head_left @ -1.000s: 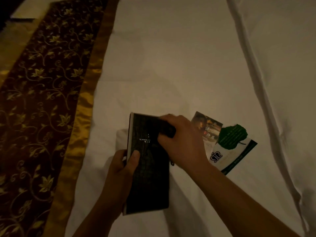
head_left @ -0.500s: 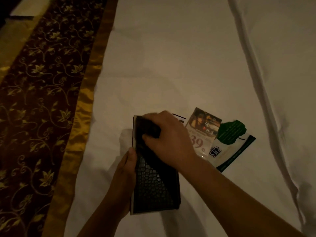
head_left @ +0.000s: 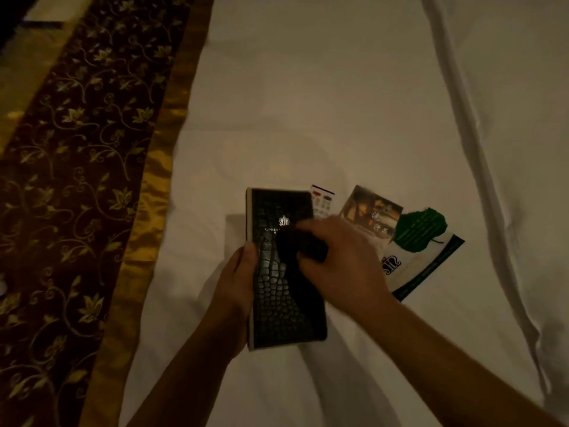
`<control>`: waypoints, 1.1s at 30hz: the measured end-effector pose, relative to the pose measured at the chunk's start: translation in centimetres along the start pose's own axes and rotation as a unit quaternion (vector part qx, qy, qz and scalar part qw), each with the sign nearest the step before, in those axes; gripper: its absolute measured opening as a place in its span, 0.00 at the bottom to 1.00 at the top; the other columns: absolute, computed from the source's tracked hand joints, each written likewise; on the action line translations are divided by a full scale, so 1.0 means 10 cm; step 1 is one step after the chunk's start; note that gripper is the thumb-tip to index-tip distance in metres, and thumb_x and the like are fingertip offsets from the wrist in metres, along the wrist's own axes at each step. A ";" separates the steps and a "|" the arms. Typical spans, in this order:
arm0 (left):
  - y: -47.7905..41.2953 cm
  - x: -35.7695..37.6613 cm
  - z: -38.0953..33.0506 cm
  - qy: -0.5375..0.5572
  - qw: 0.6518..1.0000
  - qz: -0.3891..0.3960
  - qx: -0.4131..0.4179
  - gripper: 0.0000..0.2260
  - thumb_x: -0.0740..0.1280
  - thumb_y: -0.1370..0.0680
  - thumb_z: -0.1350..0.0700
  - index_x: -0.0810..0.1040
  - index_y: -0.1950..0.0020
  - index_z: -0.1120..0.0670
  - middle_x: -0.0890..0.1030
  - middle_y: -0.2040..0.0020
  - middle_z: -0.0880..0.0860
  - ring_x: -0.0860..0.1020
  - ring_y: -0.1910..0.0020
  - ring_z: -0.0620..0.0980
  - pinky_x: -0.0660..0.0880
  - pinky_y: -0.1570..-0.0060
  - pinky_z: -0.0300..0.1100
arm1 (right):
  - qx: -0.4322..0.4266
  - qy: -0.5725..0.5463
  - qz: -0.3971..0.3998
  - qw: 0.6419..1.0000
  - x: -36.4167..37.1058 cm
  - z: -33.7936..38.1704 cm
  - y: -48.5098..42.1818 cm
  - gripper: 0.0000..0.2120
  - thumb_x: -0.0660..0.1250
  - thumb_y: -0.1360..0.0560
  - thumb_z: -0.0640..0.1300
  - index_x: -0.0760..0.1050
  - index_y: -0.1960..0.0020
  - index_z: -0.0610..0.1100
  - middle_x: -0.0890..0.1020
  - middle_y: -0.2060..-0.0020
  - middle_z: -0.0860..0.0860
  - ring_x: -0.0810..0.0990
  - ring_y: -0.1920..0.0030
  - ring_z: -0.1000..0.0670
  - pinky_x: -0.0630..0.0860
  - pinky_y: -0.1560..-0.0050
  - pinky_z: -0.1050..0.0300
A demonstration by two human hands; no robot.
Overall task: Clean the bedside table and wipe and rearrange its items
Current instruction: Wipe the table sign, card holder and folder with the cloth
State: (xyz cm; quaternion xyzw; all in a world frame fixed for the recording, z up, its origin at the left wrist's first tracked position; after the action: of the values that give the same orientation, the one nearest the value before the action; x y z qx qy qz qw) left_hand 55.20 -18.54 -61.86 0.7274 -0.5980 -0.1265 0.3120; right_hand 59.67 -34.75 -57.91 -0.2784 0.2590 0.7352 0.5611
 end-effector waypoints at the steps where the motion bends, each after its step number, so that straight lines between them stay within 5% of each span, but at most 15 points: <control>1: -0.02 0.02 -0.03 0.015 1.000 -0.007 -0.007 0.25 0.57 0.20 0.37 0.77 0.33 0.51 0.83 0.40 0.60 0.82 0.42 0.62 0.76 0.40 0.64 | -0.016 -0.015 0.040 0.999 0.03 0.08 0.19 0.21 0.69 0.31 0.47 0.76 0.39 0.57 0.78 0.47 0.54 0.77 0.48 0.54 0.72 0.51 0.63; 5: -0.08 0.08 -0.12 0.044 0.999 -0.025 -0.017 0.26 0.57 0.20 0.36 0.77 0.33 0.52 0.83 0.40 0.61 0.82 0.42 0.64 0.75 0.39 0.66 | -0.079 0.003 0.120 0.990 0.14 0.27 0.67 0.24 0.64 0.35 0.57 0.71 0.39 0.63 0.74 0.48 0.61 0.78 0.54 0.57 0.78 0.57 0.61; 10: -0.04 0.06 -0.05 0.038 0.999 -0.011 0.015 0.26 0.55 0.19 0.36 0.75 0.30 0.50 0.82 0.37 0.59 0.81 0.39 0.62 0.75 0.39 0.65 | 0.056 0.036 -0.035 0.997 -0.16 -0.17 0.64 0.23 0.70 0.35 0.48 0.77 0.41 0.62 0.78 0.52 0.61 0.79 0.53 0.54 0.77 0.56 0.58; 12: -0.02 0.06 0.00 0.058 0.998 0.027 -0.017 0.26 0.55 0.20 0.34 0.76 0.31 0.48 0.81 0.36 0.59 0.81 0.39 0.63 0.76 0.41 0.65 | 0.153 -0.081 -0.104 0.979 -0.26 -0.34 0.63 0.23 0.72 0.34 0.42 0.79 0.45 0.65 0.82 0.55 0.63 0.81 0.53 0.57 0.77 0.52 0.57; 15: 0.02 0.08 0.08 0.049 0.997 0.032 -0.056 0.27 0.56 0.23 0.31 0.81 0.37 0.47 0.84 0.40 0.59 0.83 0.43 0.61 0.82 0.51 0.56 | 0.186 -0.280 -0.080 0.939 -0.25 -0.32 0.61 0.24 0.74 0.34 0.37 0.81 0.50 0.66 0.84 0.55 0.63 0.83 0.55 0.60 0.79 0.56 0.65; 17: 0.03 0.07 0.10 0.025 0.997 0.009 -0.077 0.29 0.58 0.26 0.30 0.81 0.38 0.48 0.85 0.42 0.58 0.84 0.45 0.60 0.82 0.53 0.55 | 0.171 -0.314 -0.056 0.932 -0.24 -0.29 0.63 0.23 0.75 0.34 0.36 0.82 0.51 0.63 0.85 0.56 0.60 0.84 0.55 0.58 0.79 0.58 0.67; 23: 0.06 0.03 0.10 -0.046 0.994 0.023 -0.100 0.27 0.61 0.29 0.29 0.83 0.47 0.48 0.86 0.51 0.61 0.85 0.52 0.63 0.83 0.58 0.53 | 0.240 -0.405 -0.201 0.859 -0.37 -0.46 0.49 0.18 0.74 0.31 0.39 0.82 0.49 0.60 0.86 0.55 0.52 0.86 0.58 0.49 0.84 0.60 0.51; 25: 0.09 0.05 0.09 -0.069 0.994 0.026 -0.085 0.25 0.60 0.27 0.30 0.84 0.48 0.48 0.86 0.53 0.60 0.86 0.54 0.62 0.83 0.60 0.51 | 0.168 -0.407 -0.211 0.872 -0.43 -0.38 0.41 0.19 0.75 0.32 0.40 0.82 0.48 0.61 0.86 0.54 0.55 0.86 0.56 0.50 0.83 0.58 0.55; 29: 0.10 0.09 0.08 -0.164 0.986 -0.003 0.010 0.15 0.59 0.17 0.43 0.82 0.50 0.48 0.86 0.55 0.54 0.86 0.56 0.56 0.84 0.59 0.52 | 0.012 -0.245 -0.142 0.959 -0.59 -0.14 0.16 0.23 0.71 0.33 0.42 0.78 0.48 0.68 0.83 0.53 0.62 0.82 0.51 0.58 0.80 0.52 0.61; 33: 0.13 0.01 -0.04 -0.256 0.957 0.017 0.133 0.12 0.58 0.16 0.49 0.79 0.52 0.51 0.83 0.60 0.53 0.83 0.63 0.53 0.80 0.68 0.44 | 0.100 -0.132 -0.169 0.971 -0.77 -0.27 -0.02 0.18 0.70 0.34 0.42 0.80 0.48 0.60 0.83 0.56 0.57 0.82 0.55 0.56 0.80 0.51 0.49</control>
State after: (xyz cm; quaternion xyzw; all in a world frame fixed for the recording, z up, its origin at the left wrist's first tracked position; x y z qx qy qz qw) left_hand 54.36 -18.61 -60.75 0.6953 -0.6815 -0.2226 0.0505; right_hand 61.89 -41.81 -54.47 -0.1608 0.2042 0.6299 0.7319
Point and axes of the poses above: each hand's wrist, its own y-axis away from the middle knuckle, its own x-axis out of the palm, z = x × y, the point moved 1 cm from there along -y, towards the middle knuckle
